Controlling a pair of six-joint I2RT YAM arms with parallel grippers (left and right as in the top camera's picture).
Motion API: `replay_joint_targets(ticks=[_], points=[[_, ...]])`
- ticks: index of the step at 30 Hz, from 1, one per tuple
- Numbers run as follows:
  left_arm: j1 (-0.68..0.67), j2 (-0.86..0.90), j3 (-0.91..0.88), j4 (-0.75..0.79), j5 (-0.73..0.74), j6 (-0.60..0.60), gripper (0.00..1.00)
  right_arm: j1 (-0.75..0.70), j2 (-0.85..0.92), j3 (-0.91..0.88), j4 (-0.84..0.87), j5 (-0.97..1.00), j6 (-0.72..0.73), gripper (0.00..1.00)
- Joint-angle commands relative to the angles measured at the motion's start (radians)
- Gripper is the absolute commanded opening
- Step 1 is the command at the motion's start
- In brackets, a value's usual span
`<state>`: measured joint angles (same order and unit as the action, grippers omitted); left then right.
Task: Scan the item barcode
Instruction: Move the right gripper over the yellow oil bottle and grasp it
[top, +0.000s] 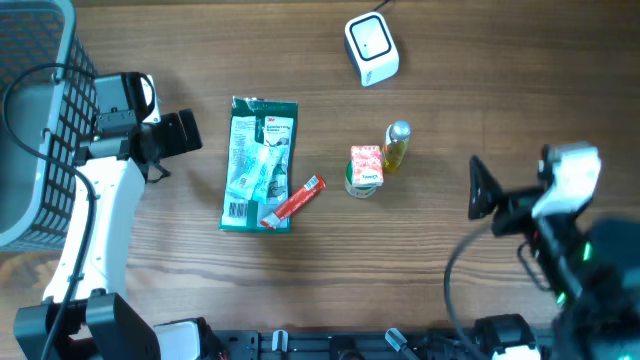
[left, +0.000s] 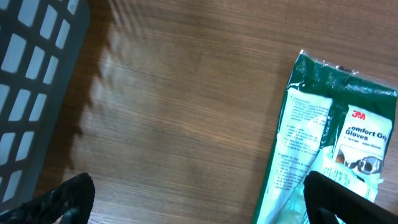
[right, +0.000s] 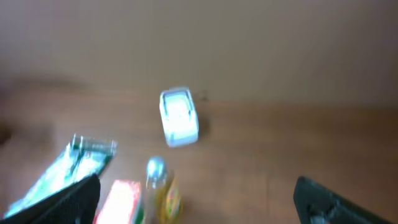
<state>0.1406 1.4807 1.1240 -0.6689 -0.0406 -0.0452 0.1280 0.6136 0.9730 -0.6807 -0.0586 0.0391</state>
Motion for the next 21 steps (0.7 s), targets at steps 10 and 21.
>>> replay_joint_targets(ticks=[10, 21], points=[[0.004, 0.004, 0.005, 0.002, -0.01, 0.015, 1.0, -0.004, 0.623, 0.389, -0.311, -0.301, 0.013, 0.95], [0.004, 0.004, 0.005, 0.002, -0.01, 0.015, 1.0, 0.144, 0.769, 0.396, -0.263, 0.034, 0.348, 0.82]])
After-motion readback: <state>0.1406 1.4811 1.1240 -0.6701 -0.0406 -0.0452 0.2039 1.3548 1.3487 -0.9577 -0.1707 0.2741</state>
